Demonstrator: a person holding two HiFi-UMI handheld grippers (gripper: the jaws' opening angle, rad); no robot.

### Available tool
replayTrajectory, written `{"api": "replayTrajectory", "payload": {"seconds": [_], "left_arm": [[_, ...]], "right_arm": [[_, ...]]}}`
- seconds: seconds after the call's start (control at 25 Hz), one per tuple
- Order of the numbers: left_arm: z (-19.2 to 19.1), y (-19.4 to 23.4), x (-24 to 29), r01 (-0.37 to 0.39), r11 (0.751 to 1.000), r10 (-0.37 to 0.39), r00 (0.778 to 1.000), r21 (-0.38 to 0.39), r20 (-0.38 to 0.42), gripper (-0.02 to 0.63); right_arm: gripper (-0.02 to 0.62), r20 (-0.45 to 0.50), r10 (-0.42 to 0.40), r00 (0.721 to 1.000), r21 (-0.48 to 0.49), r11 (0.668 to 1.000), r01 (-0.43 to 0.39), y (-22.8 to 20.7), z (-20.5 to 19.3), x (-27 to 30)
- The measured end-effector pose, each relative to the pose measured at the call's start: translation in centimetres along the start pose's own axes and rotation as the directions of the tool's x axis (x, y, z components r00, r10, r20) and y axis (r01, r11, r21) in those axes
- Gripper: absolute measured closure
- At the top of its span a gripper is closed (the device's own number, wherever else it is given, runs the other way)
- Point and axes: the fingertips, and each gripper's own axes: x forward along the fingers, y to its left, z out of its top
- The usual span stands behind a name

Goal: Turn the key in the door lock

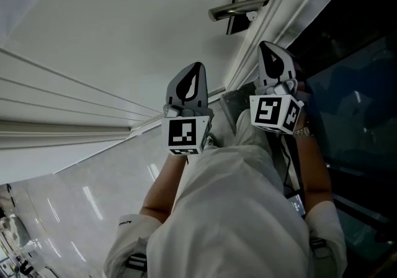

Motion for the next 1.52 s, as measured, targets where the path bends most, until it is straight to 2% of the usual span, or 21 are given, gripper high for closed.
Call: {"api": "replayTrajectory", "payload": {"seconds": [0.2,0.32,0.48,0.92,1.16,1.2,1.52], "left_arm": [[0.6,-0.6,0.1,-0.006,1.000,0.006,1.000,0.005,0.013,0.598],[0.7,-0.7,0.0,-0.018,1.000,0.018,1.000,0.015,0.015,0.598],[0.7,-0.6,0.0,-0.035,0.999,0.035,0.999,0.025,0.012,0.598],[-0.2,0.4,-0.7,-0.094,0.995,0.094,0.996,0.019,-0.006,0.598],[-0.4,-0.1,-0.8,-0.082,0.996,0.083,0.996,0.030,-0.015,0.598],[-0.5,-0.1,-0.9,-0.083,0.996,0.084,0.996,0.031,-0.017,0.598],[-0.6,1.5,-1.7,-0.122,0.992,0.122,0.992,0.014,-0.020,0.598]], "right_arm": [[0.592,-0.017,0.004,1.000,-0.159,0.987,-0.007,-0.7,0.6,2.0],[0.580,-0.019,0.009,1.000,-0.271,0.963,-0.014,-0.5,1.0,3.1],[0.523,-0.040,0.023,0.999,-0.379,0.925,-0.036,-0.2,0.7,4.4],[0.515,-0.009,-0.007,1.000,-0.588,0.809,0.000,-0.5,0.9,6.2],[0.515,0.000,-0.022,1.000,-0.702,0.712,0.016,-0.2,0.9,7.2],[0.515,0.001,-0.028,1.000,-0.710,0.704,0.020,-0.2,1.0,7.5],[0.515,0.016,-0.054,0.998,-0.653,0.756,0.051,-0.4,1.2,7.8]]}}
